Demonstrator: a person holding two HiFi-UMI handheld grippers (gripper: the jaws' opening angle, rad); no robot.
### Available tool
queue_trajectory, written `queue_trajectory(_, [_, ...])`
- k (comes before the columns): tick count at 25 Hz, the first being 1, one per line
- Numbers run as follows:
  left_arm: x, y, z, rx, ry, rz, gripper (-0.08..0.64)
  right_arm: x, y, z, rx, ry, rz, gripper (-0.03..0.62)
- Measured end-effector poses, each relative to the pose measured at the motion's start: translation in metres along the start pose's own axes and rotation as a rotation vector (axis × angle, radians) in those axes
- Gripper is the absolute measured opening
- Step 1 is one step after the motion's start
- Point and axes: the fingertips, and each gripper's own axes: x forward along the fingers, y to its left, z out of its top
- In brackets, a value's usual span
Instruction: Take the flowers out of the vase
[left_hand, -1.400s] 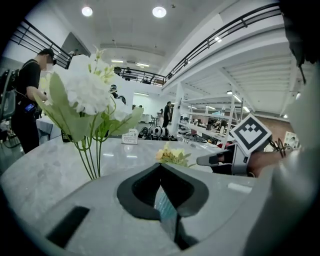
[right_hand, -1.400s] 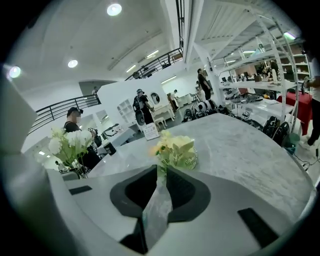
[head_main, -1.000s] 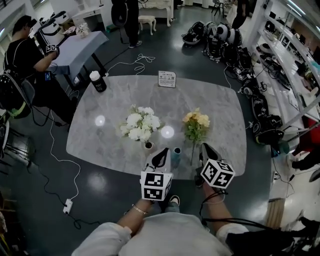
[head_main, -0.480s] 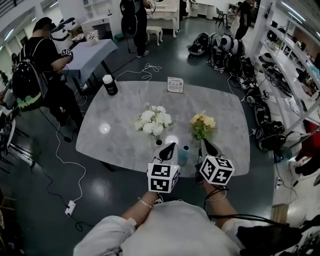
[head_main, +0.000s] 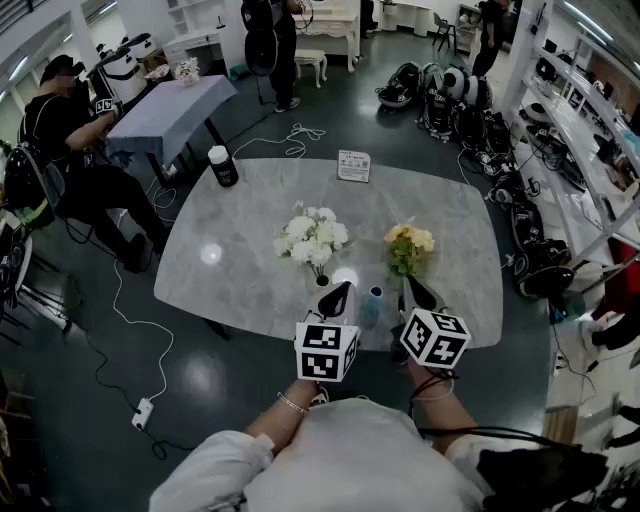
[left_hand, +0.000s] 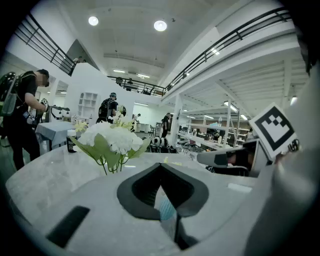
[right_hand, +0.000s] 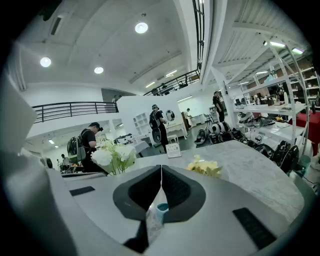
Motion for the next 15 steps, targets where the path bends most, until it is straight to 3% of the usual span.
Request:
queue_trajectory(3, [0.000, -0.002, -0.001, 0.027, 0.010, -0.002, 0.009, 0.001, 0.001, -0.001, 0.002, 0.001, 0.002, 0.011])
queue_trajectory(15, [-0.003, 0.002, -0.011, -0.012, 0.014, 0.021, 0.009, 0.003, -0.001, -0.011, 0.025, 0.024, 0.020, 0.011])
